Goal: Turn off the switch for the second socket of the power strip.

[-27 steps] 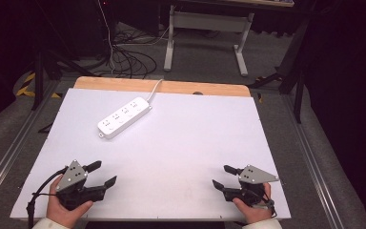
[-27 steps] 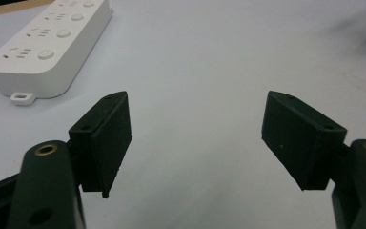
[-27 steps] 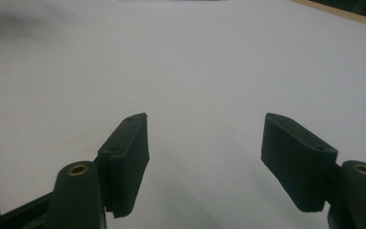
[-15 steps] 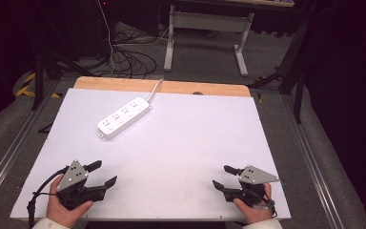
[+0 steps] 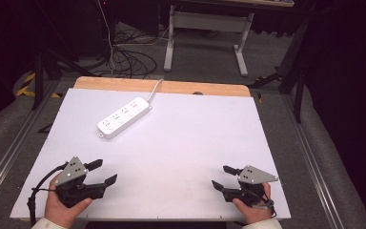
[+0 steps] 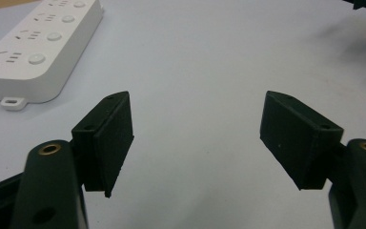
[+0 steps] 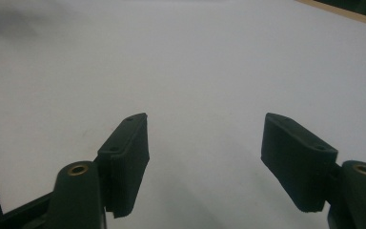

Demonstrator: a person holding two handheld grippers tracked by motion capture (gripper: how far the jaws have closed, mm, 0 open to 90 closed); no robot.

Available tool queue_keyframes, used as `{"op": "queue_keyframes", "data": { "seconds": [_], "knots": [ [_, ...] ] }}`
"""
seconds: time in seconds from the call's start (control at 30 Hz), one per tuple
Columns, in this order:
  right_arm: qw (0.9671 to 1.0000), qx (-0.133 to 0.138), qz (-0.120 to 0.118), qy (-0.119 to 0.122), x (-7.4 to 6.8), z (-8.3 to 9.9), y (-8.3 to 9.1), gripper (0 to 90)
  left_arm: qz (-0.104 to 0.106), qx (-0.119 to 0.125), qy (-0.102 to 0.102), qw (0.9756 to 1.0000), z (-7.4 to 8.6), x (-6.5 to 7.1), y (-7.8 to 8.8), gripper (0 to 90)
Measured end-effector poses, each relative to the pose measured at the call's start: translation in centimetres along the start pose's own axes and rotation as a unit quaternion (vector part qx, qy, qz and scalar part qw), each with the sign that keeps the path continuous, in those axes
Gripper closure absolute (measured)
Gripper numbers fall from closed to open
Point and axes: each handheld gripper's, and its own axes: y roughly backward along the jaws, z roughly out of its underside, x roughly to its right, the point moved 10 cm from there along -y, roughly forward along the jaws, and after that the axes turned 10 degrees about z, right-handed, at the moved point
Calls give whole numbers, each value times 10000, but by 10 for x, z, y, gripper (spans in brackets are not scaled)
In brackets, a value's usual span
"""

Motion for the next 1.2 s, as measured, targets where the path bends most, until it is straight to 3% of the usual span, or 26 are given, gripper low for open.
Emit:
{"op": "queue_keyframes", "data": {
  "seconds": [0.2,0.43,0.53,0.73,0.83,0.87,1.2],
  "knots": [
    [10000,-24,-6,-3,-1,1,-1,340,25,-41,-74,10000,-10,1,2,310],
    [10000,-24,6,-45,0,2,0,340,245,-153,-70,9996,-28,-1,0,335],
    [10000,-33,11,-32,0,2,-1,340,184,-204,-118,9996,-37,-7,0,347],
    [10000,-19,8,-38,0,2,1,340,208,-198,-17,9996,-48,-12,-3,349],
    [10000,-21,-6,-20,0,2,0,339,210,-233,-33,9995,-53,-14,-4,346],
    [10000,-20,-8,-20,0,3,0,339,172,-251,-129,9995,-56,-17,-3,345],
    [10000,-53,-23,-39,1,4,-1,335,114,-262,-161,9995,-75,-23,-3,329]
  ]
}}
